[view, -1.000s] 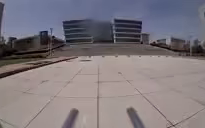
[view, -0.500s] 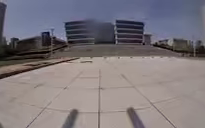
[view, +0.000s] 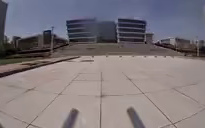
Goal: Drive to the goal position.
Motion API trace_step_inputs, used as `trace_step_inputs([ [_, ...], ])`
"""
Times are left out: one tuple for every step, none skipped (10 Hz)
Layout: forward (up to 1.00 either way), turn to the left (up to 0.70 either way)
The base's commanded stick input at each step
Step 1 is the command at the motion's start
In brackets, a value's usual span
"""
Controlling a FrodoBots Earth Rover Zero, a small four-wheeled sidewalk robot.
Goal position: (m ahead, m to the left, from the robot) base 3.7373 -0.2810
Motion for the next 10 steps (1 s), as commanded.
trace_step_inputs([
  [0.70,-0.31],
  [0.70,-0.10],
  [0.70,0.00],
  [0.70,0.00],
  [0.70,0.00],
  [0.70,0.00],
  [0.70,0.00],
  [0.70,0.00],
  [0.70,0.00],
  [0.70,0.00],
])
